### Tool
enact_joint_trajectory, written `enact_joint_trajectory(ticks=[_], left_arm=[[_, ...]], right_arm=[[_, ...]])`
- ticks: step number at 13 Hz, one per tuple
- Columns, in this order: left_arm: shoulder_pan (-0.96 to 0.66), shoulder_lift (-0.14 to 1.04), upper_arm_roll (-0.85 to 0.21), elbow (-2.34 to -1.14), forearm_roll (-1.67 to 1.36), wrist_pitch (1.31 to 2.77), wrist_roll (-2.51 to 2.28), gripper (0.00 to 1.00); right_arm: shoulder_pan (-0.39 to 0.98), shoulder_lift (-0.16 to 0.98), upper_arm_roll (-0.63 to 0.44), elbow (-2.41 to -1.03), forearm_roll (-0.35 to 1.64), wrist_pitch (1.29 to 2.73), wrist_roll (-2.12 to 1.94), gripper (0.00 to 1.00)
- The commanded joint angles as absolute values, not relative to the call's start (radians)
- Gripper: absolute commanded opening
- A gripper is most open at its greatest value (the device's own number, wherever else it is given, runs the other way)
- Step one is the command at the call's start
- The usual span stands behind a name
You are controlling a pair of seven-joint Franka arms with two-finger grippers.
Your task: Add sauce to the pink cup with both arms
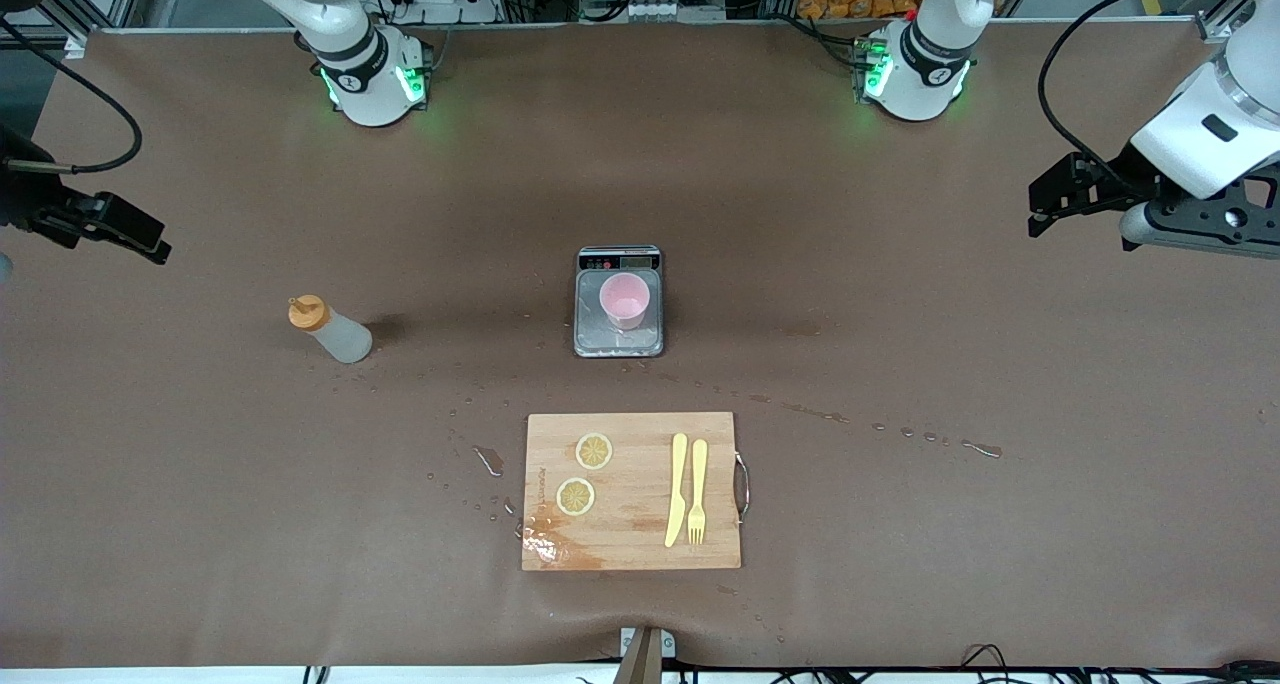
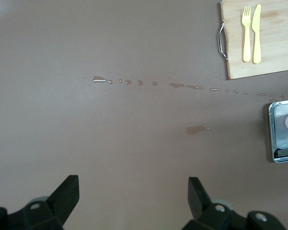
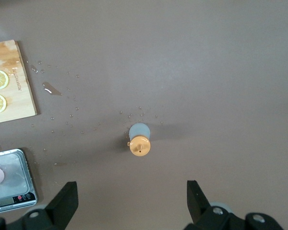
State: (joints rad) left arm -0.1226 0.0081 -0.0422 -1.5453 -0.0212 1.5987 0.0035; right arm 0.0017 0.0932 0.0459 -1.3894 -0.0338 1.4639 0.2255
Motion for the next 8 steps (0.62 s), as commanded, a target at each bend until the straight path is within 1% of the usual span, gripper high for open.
enact_joint_trajectory(ticks=[1,8], left_arm=[[-0.121,0.003,-0.046,-1.537,0.0,1.588,-0.014,1.0],[-0.121,0.005,-0.049,-1.539,0.002,1.588,-0.04,1.0]], right_arm=[[0.002,0.058,0.051,-1.425,-0.038,1.46,0.215,1.0],[0.006,0.081,0.048,-1.416,-0.04,1.463,0.229,1.0]])
